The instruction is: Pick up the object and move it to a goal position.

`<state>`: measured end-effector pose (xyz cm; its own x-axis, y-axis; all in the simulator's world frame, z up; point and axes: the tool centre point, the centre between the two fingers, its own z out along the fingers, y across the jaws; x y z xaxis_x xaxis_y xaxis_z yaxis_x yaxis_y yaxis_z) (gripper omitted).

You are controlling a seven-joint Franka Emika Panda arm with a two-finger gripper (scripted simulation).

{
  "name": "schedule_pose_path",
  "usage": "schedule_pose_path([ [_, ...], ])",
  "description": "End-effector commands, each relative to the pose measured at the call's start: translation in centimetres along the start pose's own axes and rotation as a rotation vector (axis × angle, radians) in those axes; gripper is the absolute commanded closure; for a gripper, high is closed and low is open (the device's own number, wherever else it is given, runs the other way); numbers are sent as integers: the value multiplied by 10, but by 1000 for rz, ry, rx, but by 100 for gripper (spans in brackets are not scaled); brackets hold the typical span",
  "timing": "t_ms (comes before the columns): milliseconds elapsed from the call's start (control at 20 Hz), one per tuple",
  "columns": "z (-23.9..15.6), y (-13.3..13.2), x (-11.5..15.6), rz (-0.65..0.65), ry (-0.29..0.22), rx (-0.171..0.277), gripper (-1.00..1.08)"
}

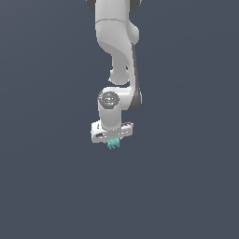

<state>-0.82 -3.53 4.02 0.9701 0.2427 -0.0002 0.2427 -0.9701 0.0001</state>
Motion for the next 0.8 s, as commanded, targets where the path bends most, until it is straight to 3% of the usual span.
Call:
schedule_pose_path([
  [0,1,0,0,-1,0,0,108],
  [500,-1,-1,0,0,1,0,108],
  [750,-10,-15,0,0,1,0,108],
])
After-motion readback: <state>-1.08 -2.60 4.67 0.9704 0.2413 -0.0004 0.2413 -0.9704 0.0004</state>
